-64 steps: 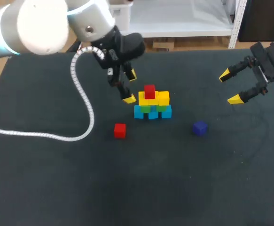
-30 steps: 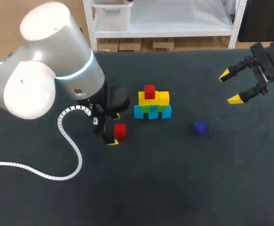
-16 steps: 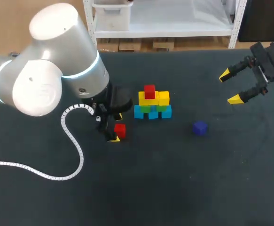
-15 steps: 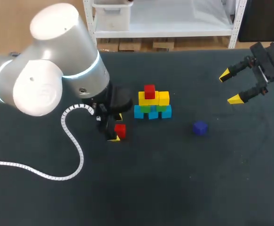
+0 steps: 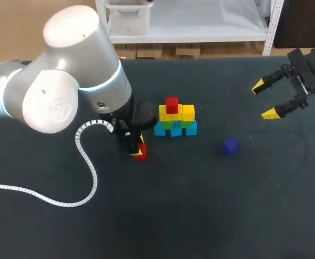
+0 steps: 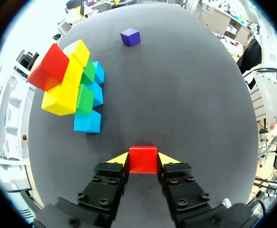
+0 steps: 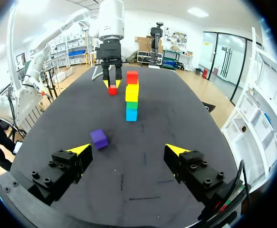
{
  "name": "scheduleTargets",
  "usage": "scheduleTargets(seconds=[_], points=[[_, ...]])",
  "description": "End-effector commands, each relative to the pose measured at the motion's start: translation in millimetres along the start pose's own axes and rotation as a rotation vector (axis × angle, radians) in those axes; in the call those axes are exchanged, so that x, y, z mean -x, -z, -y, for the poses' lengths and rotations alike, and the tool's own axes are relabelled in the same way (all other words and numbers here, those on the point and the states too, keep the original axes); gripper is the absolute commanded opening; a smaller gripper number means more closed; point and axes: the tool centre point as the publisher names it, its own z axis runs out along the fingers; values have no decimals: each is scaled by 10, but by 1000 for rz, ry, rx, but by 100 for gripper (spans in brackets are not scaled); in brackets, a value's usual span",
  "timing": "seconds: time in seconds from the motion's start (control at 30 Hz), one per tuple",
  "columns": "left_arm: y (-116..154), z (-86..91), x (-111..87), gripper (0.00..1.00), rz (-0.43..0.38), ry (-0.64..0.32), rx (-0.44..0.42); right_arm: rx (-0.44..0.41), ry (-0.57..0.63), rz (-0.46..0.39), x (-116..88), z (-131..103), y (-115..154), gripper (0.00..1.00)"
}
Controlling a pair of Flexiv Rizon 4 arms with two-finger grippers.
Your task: Place the blue cubes, place green cubes on the blue cubes, place the yellow cubes on the green cubes, then place the red cubes on the yellow cubes, and place purple cube on the red cubes.
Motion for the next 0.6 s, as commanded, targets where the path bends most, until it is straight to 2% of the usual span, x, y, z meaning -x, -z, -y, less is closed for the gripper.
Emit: scheduleTargets(seconds=[0.03, 0.33, 0.47, 0.6], points=[[135, 196, 39, 0, 13, 4, 28, -1, 1, 1, -1, -1, 0, 100], [264, 596, 486, 0, 27, -10, 29, -1, 1, 1, -1, -1, 0, 100], [289, 646, 709, 0, 47, -12, 31, -1, 1, 1, -1, -1, 0, 100], [280, 640, 942, 0, 55, -60, 27, -1, 1, 1, -1, -1, 0, 100]])
